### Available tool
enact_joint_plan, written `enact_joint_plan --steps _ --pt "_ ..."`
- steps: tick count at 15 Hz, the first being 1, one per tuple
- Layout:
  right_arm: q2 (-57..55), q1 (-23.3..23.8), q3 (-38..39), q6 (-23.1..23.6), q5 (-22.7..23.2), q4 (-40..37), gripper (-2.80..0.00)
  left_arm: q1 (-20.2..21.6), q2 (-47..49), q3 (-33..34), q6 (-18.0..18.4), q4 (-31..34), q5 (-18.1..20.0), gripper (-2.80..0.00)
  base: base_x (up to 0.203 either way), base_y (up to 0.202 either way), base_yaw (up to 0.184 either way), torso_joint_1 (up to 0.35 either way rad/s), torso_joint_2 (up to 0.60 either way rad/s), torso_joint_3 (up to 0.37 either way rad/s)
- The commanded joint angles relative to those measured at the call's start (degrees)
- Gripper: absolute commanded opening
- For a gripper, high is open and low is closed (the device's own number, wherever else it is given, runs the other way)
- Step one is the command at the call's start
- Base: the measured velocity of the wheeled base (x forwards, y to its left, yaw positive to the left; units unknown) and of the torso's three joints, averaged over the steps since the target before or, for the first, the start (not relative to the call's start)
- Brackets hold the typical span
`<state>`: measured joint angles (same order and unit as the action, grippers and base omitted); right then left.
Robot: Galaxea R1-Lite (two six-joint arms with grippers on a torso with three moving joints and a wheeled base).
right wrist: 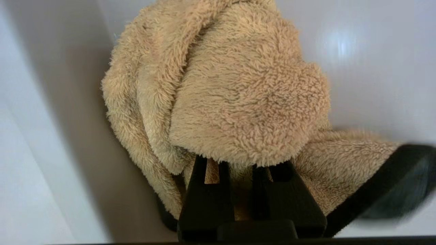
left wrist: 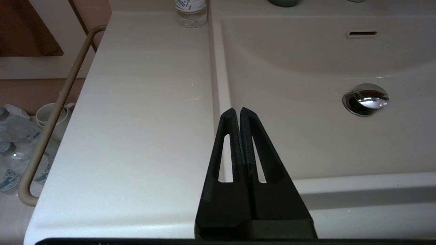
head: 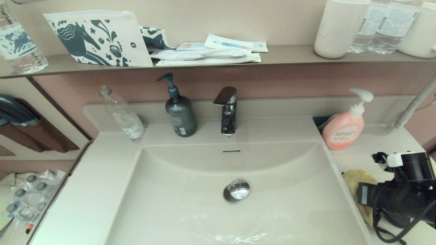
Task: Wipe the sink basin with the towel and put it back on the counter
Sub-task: Wipe the sink
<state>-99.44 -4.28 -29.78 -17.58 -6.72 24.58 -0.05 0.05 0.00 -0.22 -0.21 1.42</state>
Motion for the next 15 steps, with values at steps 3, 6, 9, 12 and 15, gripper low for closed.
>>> enact_joint_plan --steps 3,6,9,12,15 --pt "-4.24 0.60 -5.36 -0.18 0.04 0.65 -2.80 0.04 0.04 0.00 -0.04 -0.03 -0.01 -2.80 0.000 0.000 0.000 0.000 0.00 0.000" --pt "-7.25 0.84 -9.07 -2.05 0.11 1.23 -2.80 0.01 0.04 0.00 -0.04 0.01 -0.01 -2.80 0.000 0.000 0.000 0.000 0.00 0.000" --pt "-11.06 0.85 -12.47 -3.56 -0.01 1.85 -2.80 0.04 0.04 0.00 -0.04 -0.02 -0.01 -2.80 0.000 0.000 0.000 0.000 0.00 0.000" --pt "-13.30 0.76 -16.45 -5.25 -1.37 1.81 -2.80 -0.01 0.04 0.00 -0.04 -0.05 -0.01 -2.80 0.000 0.000 0.000 0.000 0.00 0.000" --pt "-13.53 0.35 -18.34 -5.45 -2.39 1.79 -2.80 0.05 0.04 0.00 -0.04 0.01 -0.01 -2.80 0.000 0.000 0.000 0.000 0.00 0.000"
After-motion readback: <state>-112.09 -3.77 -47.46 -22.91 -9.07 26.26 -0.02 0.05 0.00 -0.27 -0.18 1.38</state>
